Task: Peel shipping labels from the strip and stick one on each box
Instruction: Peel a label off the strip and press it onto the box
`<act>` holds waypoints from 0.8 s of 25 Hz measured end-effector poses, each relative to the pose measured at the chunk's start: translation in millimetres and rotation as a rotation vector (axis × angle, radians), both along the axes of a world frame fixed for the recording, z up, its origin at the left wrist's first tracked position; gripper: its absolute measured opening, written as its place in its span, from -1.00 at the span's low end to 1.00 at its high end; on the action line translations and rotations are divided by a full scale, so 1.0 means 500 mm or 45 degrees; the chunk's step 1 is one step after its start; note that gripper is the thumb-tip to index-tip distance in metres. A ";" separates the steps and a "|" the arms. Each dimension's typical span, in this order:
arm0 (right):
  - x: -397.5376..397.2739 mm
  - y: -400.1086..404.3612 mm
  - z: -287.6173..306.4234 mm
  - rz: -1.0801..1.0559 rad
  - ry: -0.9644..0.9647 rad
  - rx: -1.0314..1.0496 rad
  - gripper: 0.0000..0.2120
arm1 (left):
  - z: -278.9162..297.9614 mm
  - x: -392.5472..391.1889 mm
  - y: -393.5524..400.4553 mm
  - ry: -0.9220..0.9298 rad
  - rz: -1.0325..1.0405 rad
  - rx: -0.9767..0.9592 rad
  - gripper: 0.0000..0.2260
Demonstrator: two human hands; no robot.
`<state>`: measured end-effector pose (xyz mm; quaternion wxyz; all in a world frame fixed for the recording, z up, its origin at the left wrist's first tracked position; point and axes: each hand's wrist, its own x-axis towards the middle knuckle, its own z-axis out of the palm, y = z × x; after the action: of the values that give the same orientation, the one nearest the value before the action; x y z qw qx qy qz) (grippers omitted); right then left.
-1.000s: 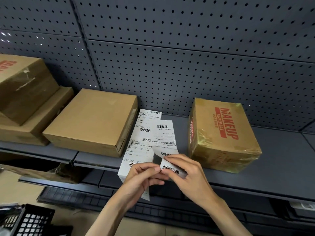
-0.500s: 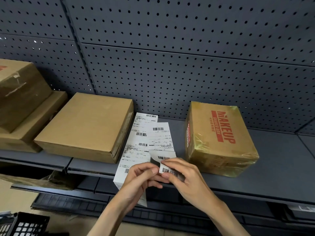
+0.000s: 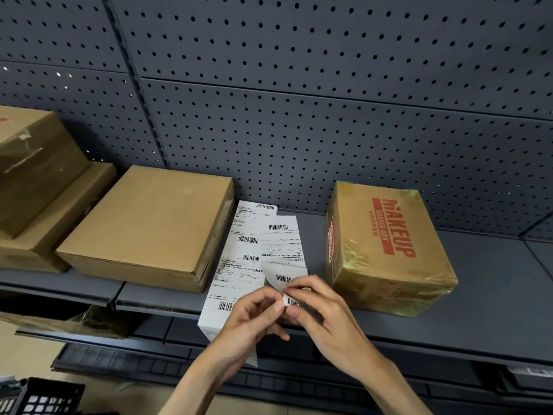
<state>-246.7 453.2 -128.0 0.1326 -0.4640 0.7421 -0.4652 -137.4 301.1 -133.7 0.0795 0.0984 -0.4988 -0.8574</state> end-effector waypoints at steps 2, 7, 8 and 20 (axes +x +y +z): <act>0.003 0.000 0.000 -0.033 0.038 -0.017 -0.65 | -0.004 -0.001 0.002 0.010 -0.012 0.014 -0.80; 0.015 -0.003 0.007 -0.165 0.081 -0.275 -0.96 | -0.013 -0.010 0.010 0.008 0.056 -0.088 -0.81; 0.018 -0.003 0.009 -0.175 0.081 -0.300 -0.97 | -0.014 -0.011 0.012 0.013 0.081 -0.155 -0.81; 0.005 0.014 0.010 -0.184 0.092 -0.202 -0.97 | -0.015 -0.013 0.026 0.101 0.154 -0.674 -0.85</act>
<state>-244.2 460.3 -122.9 0.0347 -0.4348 0.7387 -0.5139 -143.7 314.0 -141.2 0.1730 0.0700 -0.6953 -0.6941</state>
